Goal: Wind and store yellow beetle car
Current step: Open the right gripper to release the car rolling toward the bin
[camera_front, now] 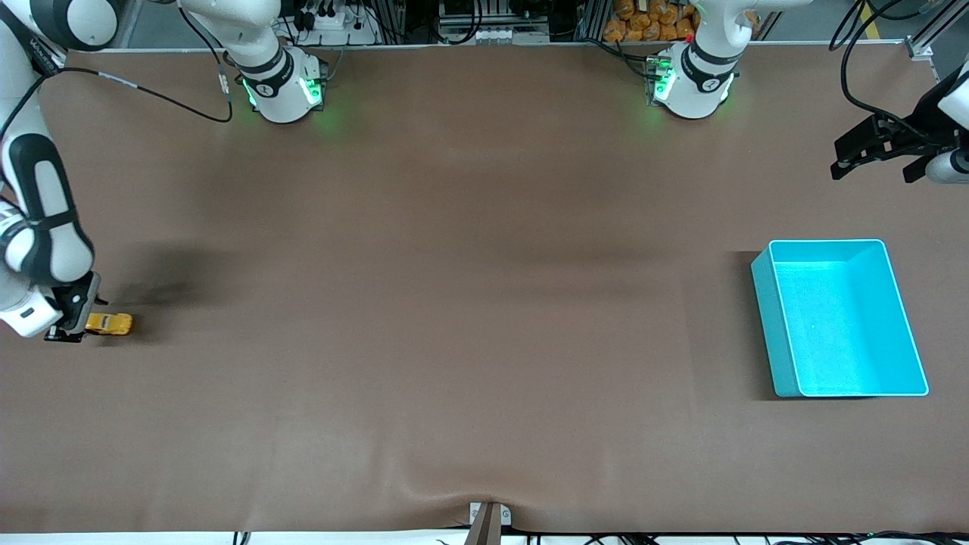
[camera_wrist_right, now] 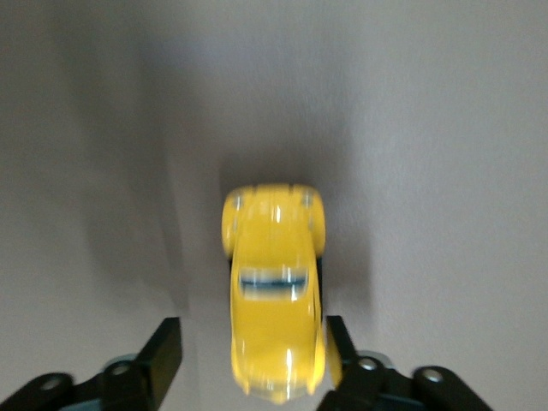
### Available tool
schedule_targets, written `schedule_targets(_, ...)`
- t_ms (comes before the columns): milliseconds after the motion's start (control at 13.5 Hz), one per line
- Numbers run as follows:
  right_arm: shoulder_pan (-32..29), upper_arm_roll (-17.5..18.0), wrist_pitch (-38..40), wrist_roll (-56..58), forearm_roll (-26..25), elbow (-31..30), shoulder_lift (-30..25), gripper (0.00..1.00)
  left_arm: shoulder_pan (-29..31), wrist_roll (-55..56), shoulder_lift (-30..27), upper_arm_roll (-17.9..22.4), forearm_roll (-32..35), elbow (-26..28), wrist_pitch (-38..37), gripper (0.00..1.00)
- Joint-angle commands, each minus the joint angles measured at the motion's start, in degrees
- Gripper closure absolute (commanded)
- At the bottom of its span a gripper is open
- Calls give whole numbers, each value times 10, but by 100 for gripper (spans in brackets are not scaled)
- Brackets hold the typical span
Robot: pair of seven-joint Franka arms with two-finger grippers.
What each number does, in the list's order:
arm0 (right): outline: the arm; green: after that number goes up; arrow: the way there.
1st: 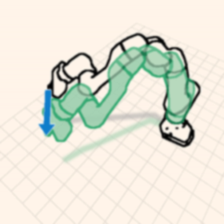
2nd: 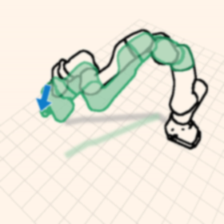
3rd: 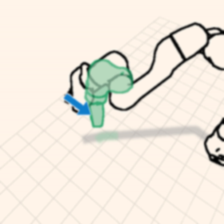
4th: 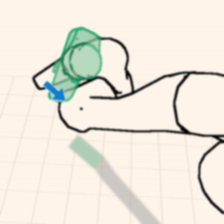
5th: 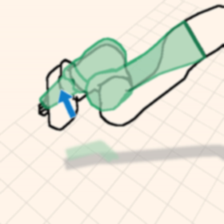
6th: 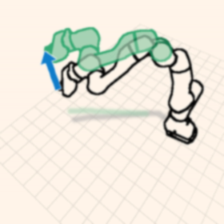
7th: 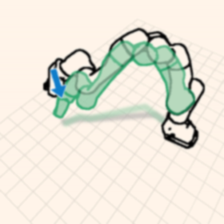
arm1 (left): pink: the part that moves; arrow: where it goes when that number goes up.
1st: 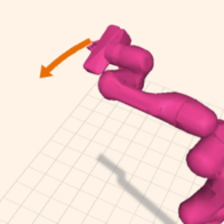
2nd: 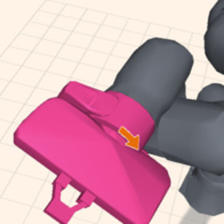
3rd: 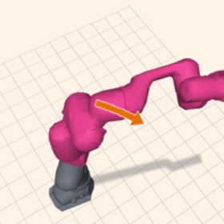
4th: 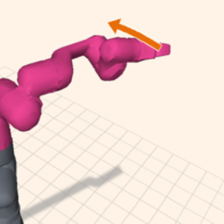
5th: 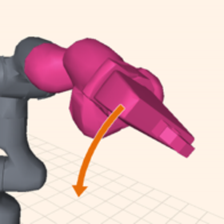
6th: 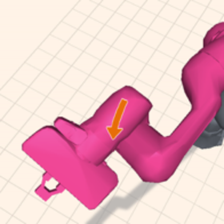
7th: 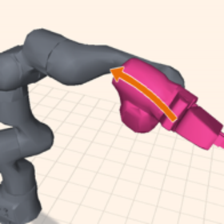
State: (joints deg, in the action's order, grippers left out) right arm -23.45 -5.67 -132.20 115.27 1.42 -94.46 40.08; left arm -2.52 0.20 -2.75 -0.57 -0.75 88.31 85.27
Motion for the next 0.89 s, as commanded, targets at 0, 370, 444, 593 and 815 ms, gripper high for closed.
schedule_targets(0, -12, 9, 47, 6, 12, 58, 18, 0, 3, -1, 6, 0, -4, -12, -2, 0)
schedule_targets(370, -15, 8, 63, 6, 32, 74, 17, 0, 2, -1, 6, 0, -4, -12, -2, 0)
schedule_targets(444, -14, 8, 69, 6, 37, 74, 17, 0, 3, -1, 6, 0, -4, -12, -2, 0)
schedule_targets(593, -10, 9, 78, 0, 43, 75, 15, 0, 3, -1, 6, 0, -4, -12, -2, 0)
schedule_targets(815, -2, 9, 107, -16, 63, 95, 14, 0, 3, -1, 6, 0, -4, -12, -2, 0)
